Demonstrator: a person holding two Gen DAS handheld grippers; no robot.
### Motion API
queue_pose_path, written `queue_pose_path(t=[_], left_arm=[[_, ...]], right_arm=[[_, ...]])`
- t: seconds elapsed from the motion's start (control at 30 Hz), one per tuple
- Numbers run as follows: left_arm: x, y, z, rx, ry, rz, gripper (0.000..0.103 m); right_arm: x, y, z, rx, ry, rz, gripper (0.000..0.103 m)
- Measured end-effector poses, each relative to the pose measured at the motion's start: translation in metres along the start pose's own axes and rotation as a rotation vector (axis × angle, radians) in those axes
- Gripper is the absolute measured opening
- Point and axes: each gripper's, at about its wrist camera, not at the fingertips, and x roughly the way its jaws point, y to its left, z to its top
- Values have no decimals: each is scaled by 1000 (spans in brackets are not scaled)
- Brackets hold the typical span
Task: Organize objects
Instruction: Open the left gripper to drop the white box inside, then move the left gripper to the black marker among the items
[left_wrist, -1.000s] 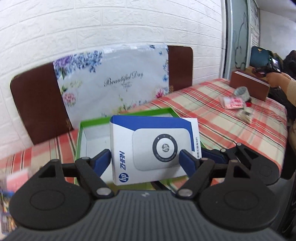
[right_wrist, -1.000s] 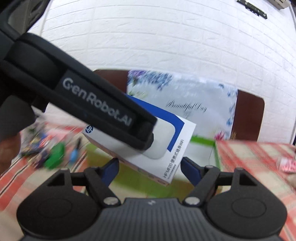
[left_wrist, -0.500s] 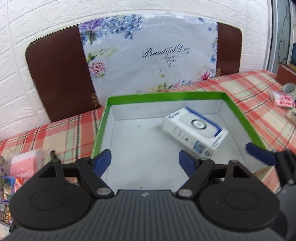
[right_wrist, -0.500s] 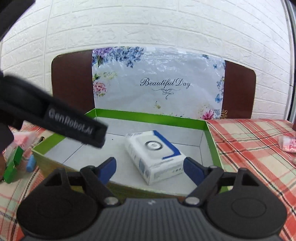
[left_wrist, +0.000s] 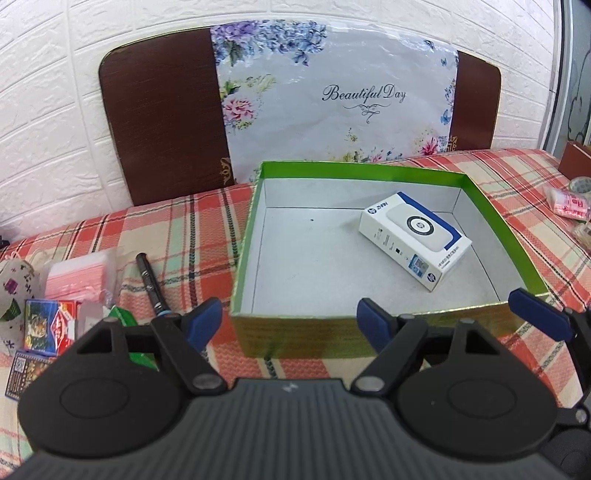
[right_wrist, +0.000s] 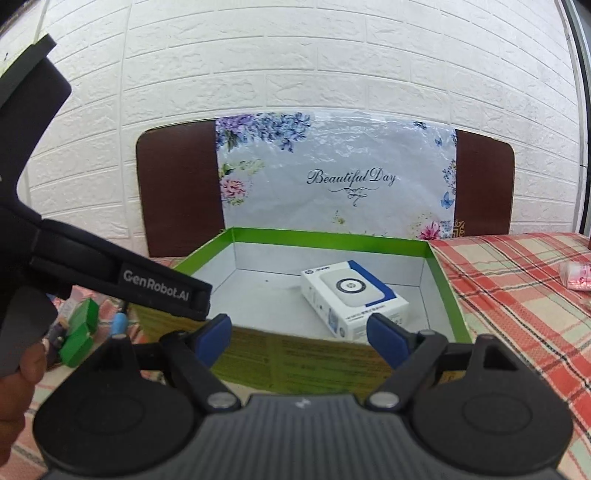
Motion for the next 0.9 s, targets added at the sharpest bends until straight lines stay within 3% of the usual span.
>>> queue_pose_path(t=[0.2, 0.4, 0.53, 0.67, 0.7, 0.8, 0.9], left_arm=[[-16, 28, -18, -44, -14, 11, 82], [-34, 78, -64, -62, -17, 67, 82], [-43, 131, -106, -88, 12, 152, 82], [-49, 199, -143, -167, 35, 294, 83], [-55, 218, -151, -208, 9, 312, 90], [-68, 260, -163, -285, -27, 382, 91], [-75, 284, -168, -339, -61, 385, 90]], right_arm=[[0, 18, -13, 32, 78, 53, 84], [7, 58, -31, -8, 161, 137, 84], [12, 100, -40, -88, 207, 221, 84], [20, 141, -50, -153, 263, 300, 84], [22, 150, -52, -165, 279, 314, 84], [23, 177, -57, -226, 281, 327, 87], [25, 199, -55, -267, 280, 354, 87]])
